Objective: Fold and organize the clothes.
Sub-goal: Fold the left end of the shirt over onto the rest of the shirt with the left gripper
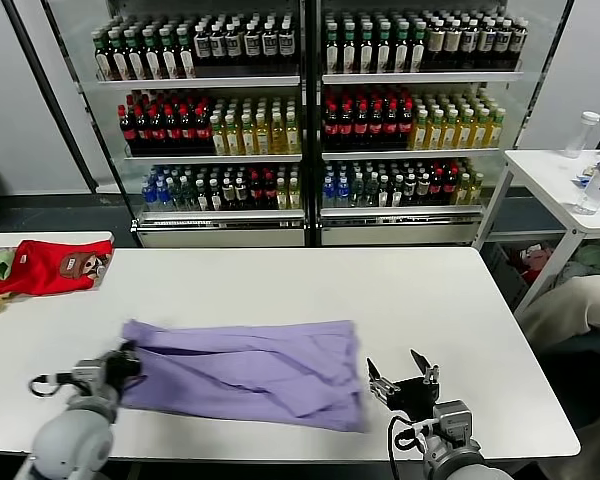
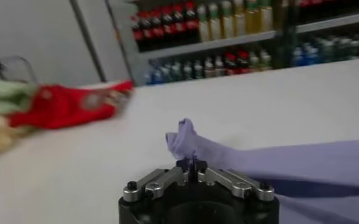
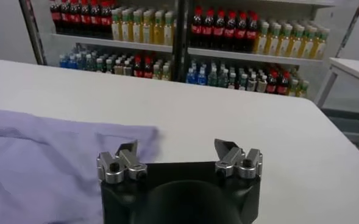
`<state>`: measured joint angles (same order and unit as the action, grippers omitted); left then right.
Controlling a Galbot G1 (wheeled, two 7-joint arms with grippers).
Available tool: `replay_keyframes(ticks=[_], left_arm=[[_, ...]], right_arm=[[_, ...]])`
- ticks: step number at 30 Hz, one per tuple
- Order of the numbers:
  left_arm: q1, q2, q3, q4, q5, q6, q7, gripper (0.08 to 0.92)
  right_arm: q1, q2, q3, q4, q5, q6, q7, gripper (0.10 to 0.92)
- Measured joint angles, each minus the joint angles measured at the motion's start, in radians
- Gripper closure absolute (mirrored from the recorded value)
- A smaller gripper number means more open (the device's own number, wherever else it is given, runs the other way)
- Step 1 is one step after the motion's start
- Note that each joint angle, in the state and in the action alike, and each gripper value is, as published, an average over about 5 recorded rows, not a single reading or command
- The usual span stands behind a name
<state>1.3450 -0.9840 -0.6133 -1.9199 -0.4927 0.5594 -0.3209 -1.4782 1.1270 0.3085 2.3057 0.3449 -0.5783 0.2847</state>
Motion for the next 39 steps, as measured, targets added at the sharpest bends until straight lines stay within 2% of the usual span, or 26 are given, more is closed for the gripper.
replay_keyframes(ticks=[6, 11, 20, 33, 36, 39], left_arm=[[0.026, 0.024, -0.108, -0.019, 0.037, 0.009, -0.005, 0.888], [0.043, 0.011, -0.108, -0.111, -0.041, 0.016, -0.003, 0.888], [0.002, -0.072, 0.081, -0.242, -0.174, 0.02, 0.017, 0.888], [-0.111, -0.207, 0.328, -0.217, -0.18, 0.022, 0.018, 0.887], [-0.139, -0.238, 0.363, -0.191, -0.167, 0.021, 0.011, 0.858], [-0.16, -0.268, 0.395, -0.167, -0.146, 0.021, 0.008, 0.782]], right_arm=[[0.007, 0.003, -0.001, -0.005, -0.004, 0.0, 0.0, 0.203], [0.0, 0.001, 0.006, -0.002, -0.009, 0.0, -0.001, 0.203], [-0.011, 0.008, 0.012, 0.001, -0.02, 0.0, -0.001, 0.203], [-0.022, 0.017, 0.012, 0.006, -0.033, 0.0, -0.001, 0.203], [-0.021, 0.018, 0.008, 0.01, -0.037, -0.001, -0.002, 0.203], [-0.021, 0.016, 0.006, 0.011, -0.041, -0.001, -0.003, 0.203]])
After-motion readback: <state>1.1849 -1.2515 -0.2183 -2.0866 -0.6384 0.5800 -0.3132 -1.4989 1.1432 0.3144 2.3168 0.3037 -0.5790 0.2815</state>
